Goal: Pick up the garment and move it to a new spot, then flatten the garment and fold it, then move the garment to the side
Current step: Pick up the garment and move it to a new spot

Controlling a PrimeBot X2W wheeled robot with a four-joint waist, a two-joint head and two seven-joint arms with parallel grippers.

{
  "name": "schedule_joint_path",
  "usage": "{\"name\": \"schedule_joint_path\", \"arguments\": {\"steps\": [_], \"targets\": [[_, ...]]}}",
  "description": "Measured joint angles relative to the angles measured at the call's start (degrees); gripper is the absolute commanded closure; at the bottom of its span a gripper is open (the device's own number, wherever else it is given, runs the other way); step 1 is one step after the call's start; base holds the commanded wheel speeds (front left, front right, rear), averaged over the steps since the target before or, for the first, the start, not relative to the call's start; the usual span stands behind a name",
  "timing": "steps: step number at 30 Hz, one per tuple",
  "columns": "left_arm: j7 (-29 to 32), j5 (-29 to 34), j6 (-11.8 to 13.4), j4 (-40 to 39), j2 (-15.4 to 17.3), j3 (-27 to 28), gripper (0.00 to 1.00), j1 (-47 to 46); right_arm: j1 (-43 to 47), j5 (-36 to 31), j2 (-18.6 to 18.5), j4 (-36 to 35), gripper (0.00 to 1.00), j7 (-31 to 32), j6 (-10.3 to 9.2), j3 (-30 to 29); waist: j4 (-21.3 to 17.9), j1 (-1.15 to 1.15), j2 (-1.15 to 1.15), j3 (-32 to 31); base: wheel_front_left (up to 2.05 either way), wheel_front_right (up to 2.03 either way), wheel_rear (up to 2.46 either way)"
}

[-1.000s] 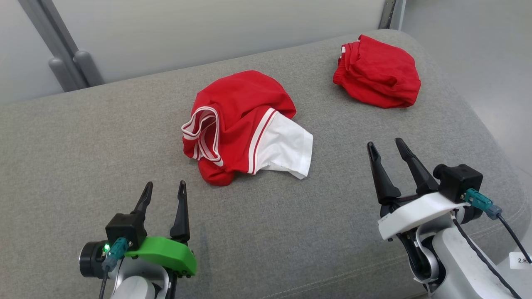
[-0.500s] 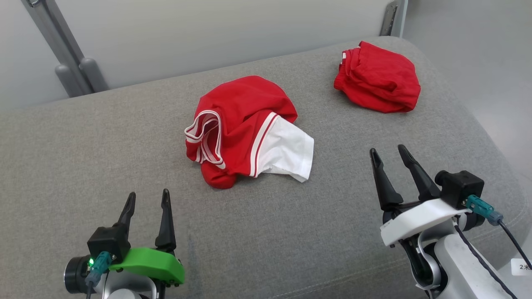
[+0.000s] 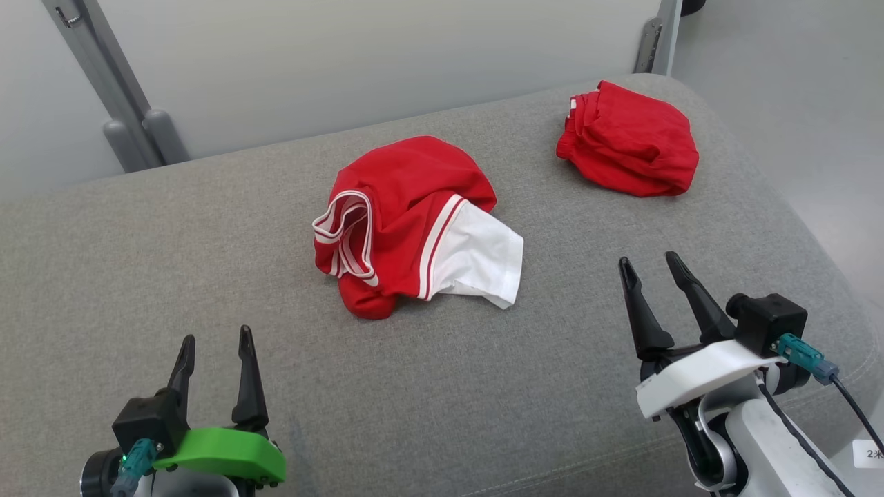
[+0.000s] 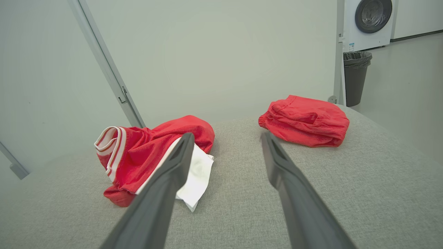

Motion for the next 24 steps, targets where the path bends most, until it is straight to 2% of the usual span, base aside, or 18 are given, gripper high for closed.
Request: {"name": "schedule_joint_path", "arguments": {"steps": [8, 24], "targets": [[0.0, 0.0, 0.0, -1.8, -0.1, 2.3, 0.0, 2.1, 0.6, 0.0, -0.2, -0.5, 0.0, 0.0, -0.43, -0.4, 0.2, 0.0, 0.0, -0.2, 0.0, 0.0, 0.0], [0.0, 1.0, 0.0, -3.5, -0.5, 3.6, 0.0, 3.3, 0.7, 0.0, -0.5, -1.5, 0.0, 0.0, -0.68, -0.6, 0.4, 0.0, 0.0, 0.3, 0.0, 0.0, 0.0]]}}
